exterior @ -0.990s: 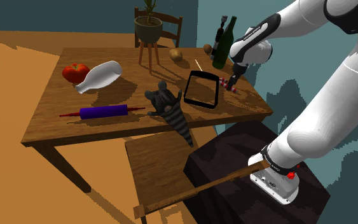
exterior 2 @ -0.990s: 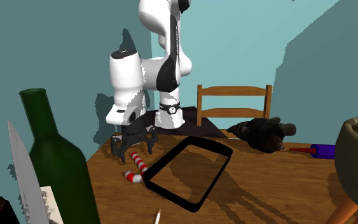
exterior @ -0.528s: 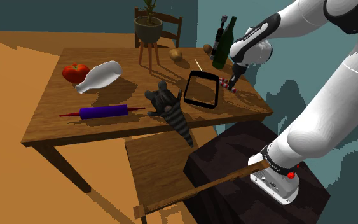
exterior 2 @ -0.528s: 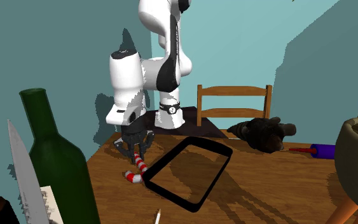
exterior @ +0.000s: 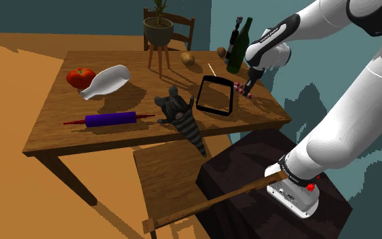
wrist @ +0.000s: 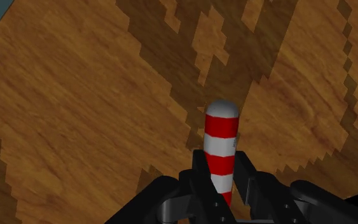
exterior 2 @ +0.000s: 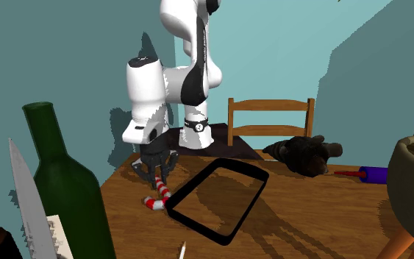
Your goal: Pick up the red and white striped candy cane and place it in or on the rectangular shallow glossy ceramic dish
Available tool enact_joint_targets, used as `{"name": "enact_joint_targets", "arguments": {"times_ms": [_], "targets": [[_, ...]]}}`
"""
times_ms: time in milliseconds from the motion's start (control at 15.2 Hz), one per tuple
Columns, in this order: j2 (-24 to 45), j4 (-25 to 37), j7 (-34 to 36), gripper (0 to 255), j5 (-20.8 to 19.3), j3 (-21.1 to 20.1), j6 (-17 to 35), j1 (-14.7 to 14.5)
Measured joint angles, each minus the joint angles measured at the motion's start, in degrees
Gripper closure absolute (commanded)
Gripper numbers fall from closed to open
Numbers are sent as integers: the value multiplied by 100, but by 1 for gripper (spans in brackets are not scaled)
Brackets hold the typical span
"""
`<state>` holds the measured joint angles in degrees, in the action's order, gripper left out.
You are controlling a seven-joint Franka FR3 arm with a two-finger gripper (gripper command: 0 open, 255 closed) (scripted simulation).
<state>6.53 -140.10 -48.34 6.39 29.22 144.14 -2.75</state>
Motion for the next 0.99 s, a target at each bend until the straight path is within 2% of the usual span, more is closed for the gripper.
{"name": "enact_joint_targets", "arguments": {"times_ms": [990], "targets": [[-1048, 264, 605, 255, -831, 74, -1160, -28]]}}
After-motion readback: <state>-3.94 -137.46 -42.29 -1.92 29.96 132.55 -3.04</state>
